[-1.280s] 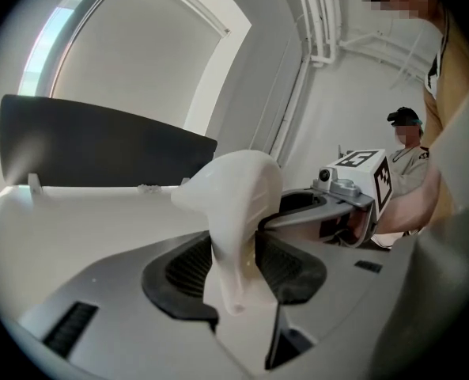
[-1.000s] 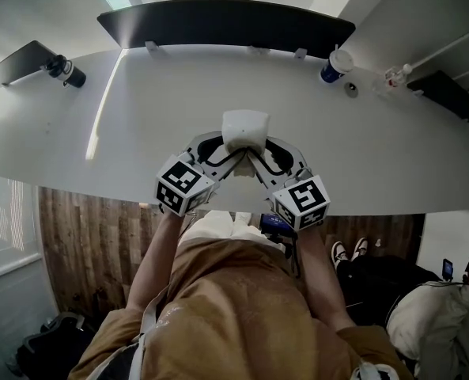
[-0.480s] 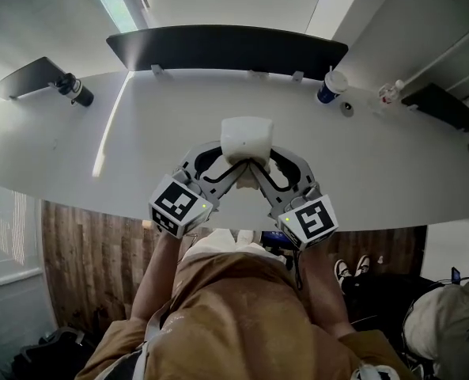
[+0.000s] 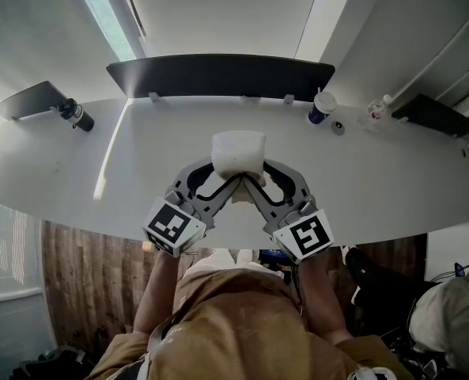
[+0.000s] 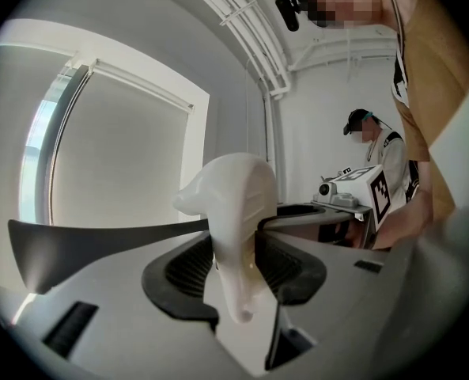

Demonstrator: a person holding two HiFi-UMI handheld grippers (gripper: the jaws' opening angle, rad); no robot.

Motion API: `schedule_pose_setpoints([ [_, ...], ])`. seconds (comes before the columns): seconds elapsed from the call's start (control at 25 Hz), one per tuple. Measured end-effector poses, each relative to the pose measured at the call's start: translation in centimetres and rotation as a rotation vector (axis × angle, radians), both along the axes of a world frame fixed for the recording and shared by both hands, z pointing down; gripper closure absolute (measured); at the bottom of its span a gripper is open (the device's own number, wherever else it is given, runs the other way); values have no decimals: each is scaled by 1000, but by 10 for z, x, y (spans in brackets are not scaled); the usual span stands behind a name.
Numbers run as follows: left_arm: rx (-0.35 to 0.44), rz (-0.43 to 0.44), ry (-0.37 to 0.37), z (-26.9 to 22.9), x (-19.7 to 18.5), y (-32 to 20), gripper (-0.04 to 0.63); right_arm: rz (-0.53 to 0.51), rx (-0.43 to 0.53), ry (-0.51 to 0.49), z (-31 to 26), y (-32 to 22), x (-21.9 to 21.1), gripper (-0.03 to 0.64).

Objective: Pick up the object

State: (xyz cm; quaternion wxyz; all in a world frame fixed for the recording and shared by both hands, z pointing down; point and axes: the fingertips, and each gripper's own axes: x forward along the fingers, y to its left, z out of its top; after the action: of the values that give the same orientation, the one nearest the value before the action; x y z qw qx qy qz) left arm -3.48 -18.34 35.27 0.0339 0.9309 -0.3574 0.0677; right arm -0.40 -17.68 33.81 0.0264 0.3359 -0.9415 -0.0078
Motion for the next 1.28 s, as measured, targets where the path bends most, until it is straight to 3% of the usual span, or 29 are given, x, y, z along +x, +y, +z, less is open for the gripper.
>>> schedule_pose_setpoints([
  [0.52,60,-8,7,-24,0,4,420,9,57,-27,-23,5,0,466],
  [1.12,50,-52,7,-20,-3,5,420,0,45,-55,-20,5,-1,466],
  [1.28,41,-58,38,-23,-4,5,420,1,63,-56,-22,6,-2,466],
])
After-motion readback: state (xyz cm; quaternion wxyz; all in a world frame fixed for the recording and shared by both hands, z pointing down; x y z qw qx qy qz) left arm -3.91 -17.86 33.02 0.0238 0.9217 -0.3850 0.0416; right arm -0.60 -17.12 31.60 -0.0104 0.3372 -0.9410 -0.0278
